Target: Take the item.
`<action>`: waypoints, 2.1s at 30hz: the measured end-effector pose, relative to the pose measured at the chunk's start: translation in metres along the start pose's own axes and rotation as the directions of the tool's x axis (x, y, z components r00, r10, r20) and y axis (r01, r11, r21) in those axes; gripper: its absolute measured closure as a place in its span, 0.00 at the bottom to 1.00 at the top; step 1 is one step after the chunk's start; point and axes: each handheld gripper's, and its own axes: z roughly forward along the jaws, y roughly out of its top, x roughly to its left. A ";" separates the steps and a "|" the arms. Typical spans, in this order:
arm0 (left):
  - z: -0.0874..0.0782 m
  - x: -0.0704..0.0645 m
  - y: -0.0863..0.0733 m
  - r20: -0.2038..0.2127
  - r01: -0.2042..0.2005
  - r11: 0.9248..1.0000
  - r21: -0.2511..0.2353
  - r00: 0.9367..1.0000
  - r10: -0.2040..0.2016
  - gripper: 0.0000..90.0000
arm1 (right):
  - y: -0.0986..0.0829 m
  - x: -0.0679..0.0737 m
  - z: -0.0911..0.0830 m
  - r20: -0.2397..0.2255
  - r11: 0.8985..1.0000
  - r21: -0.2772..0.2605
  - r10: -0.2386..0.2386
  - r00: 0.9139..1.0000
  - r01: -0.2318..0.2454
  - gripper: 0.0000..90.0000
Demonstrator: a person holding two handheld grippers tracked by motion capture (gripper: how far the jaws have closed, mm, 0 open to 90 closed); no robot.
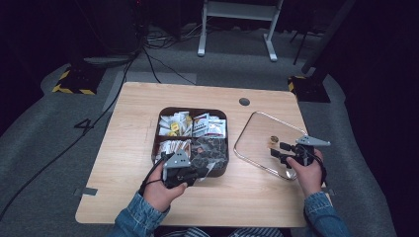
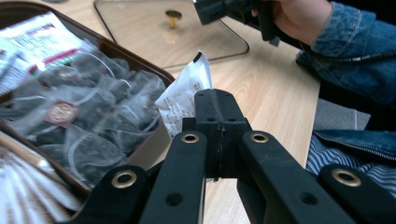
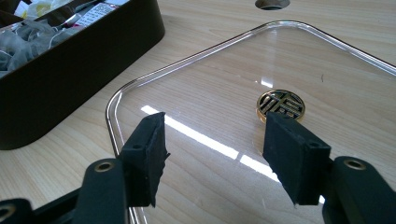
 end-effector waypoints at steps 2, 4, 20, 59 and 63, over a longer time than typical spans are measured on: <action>0.009 -0.003 -0.004 0.009 -0.008 1.000 0.026 1.000 0.008 1.00 | 0.000 0.000 0.000 0.001 1.000 0.000 0.002 1.000 -0.002 0.44; 0.012 -0.004 -0.005 0.014 -0.010 0.999 0.036 1.000 0.009 1.00 | 0.000 0.000 0.000 0.001 1.000 0.001 0.001 1.000 -0.001 0.44; 0.048 -0.010 -0.024 0.042 -0.039 0.991 0.131 0.999 0.034 1.00 | -0.001 0.001 0.003 0.003 1.000 0.015 -0.009 1.000 0.009 0.44; 0.083 -0.022 -0.041 0.050 -0.097 0.961 0.259 0.995 0.087 0.79 | -0.004 0.001 0.005 0.004 0.999 0.030 -0.015 1.000 0.014 0.44; 0.087 -0.026 -0.043 0.018 -0.147 0.947 0.284 0.989 0.148 0.76 | -0.004 0.001 0.003 0.007 1.000 0.026 -0.012 1.000 0.012 0.44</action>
